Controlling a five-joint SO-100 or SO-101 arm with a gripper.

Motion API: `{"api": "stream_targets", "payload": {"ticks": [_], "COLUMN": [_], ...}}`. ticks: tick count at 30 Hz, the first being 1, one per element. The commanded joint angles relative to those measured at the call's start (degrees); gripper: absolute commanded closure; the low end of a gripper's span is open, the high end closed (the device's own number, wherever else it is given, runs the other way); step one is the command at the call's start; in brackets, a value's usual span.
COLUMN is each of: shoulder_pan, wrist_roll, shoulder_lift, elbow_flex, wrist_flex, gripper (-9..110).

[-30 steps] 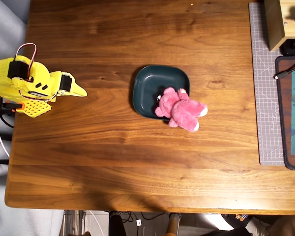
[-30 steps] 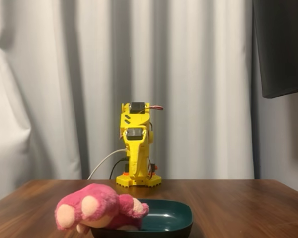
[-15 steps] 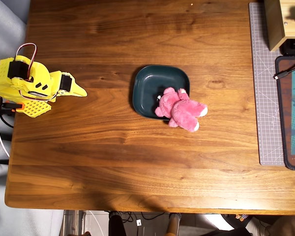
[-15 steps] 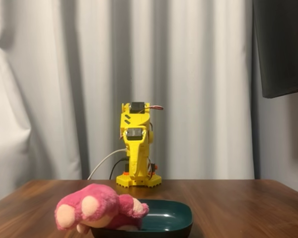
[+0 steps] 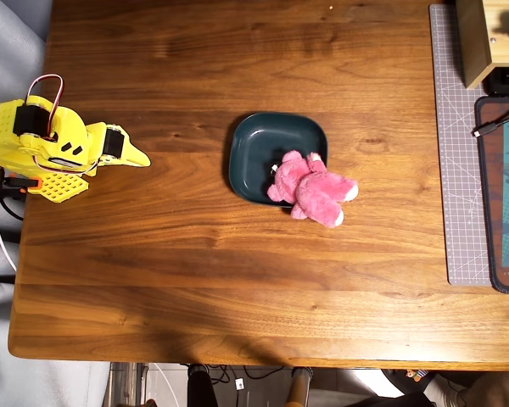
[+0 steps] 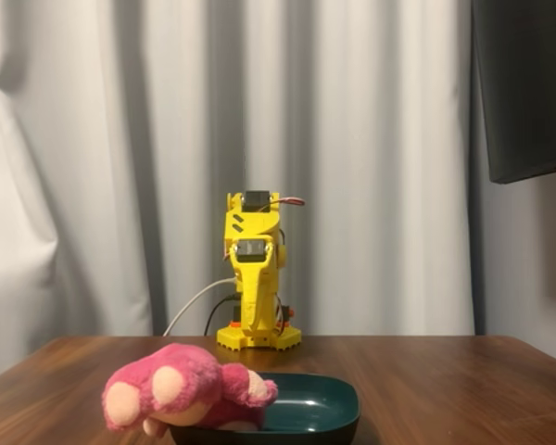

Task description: Grasp a strawberry bear and put it in the bin.

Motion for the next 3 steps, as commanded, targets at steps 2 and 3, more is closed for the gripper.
{"api": "stream_targets", "payload": {"ticks": [2,3], "shoulder_pan": [-0.5,-0.5], "wrist_roll": [0.6,0.6], "shoulder_lift": [1.7,1.7], "elbow_flex": [-0.2,-0.2], "wrist_flex": [-0.6,-0.6], "gripper": [100,100]}}
